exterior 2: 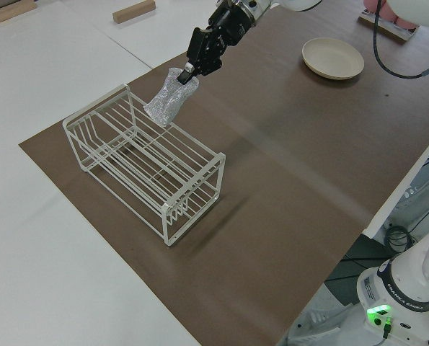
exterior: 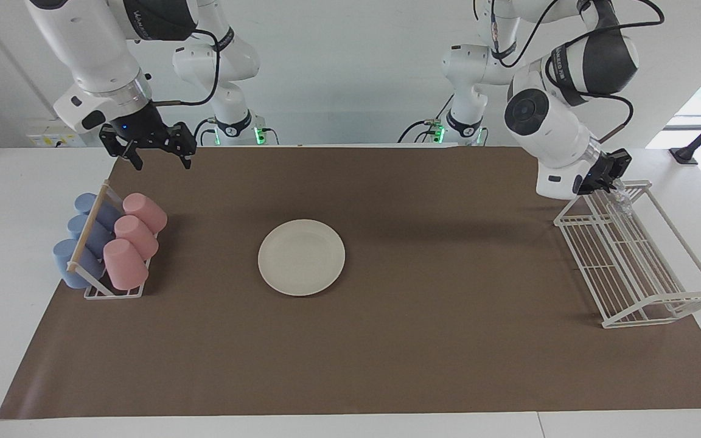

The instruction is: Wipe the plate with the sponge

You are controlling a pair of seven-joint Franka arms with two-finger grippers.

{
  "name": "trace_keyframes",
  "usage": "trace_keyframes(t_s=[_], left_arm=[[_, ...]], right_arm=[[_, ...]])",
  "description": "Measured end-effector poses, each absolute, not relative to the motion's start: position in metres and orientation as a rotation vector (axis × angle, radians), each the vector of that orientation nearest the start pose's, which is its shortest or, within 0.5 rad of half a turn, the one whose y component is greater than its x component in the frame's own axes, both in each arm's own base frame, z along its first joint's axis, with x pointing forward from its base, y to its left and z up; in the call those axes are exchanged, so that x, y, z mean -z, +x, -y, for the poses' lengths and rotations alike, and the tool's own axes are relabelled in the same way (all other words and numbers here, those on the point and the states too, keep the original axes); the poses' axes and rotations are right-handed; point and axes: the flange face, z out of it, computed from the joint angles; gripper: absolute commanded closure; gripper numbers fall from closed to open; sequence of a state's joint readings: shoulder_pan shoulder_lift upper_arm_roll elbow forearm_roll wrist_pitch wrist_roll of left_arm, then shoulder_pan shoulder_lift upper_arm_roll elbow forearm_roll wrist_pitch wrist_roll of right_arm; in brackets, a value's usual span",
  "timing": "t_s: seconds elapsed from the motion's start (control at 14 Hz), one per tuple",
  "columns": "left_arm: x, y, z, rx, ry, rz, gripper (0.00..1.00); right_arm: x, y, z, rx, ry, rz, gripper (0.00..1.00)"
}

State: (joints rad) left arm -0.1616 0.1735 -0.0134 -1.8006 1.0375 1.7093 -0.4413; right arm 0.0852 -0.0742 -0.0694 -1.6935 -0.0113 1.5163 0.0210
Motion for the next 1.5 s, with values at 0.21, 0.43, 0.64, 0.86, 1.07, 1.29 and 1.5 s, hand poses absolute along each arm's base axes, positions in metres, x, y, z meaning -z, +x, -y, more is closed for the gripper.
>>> trace_keyframes(t_s=[0.21,0.43,0.64,0.86,1.07,1.29,1.5], left_arm=[[-0.439,0.595,0.012,0.113,-2.103,0.000,1.00],[-0.417,0.586,0.019,0.127,-2.106,0.022,1.00],[-0.413,0.584,0.021,0.131,-2.109,0.030,1.00],[-0.411,0.582,0.024,0.137,-2.136,0.058,0.75],[-0.409,0.581,0.028,0.138,-2.160,0.079,0.03],[-0.409,0.581,0.028,0.139,-2.164,0.083,0.00],[-0.409,0.580,0.031,0.130,-2.196,0.108,0.00]], right_arm=[[-0.601,0.525,0.000,-0.128,-3.144,0.010,0.00],[-0.602,0.527,0.024,-0.091,-3.139,0.039,0.00],[-0.601,0.526,0.040,-0.092,-3.135,0.033,0.00],[-0.601,0.526,0.046,-0.094,-3.134,0.019,0.00],[-0.601,0.526,0.035,-0.095,-3.135,0.052,0.00],[-0.599,0.525,0.037,-0.119,-3.133,0.039,0.00],[-0.598,0.524,0.039,-0.122,-3.133,0.016,0.00]])
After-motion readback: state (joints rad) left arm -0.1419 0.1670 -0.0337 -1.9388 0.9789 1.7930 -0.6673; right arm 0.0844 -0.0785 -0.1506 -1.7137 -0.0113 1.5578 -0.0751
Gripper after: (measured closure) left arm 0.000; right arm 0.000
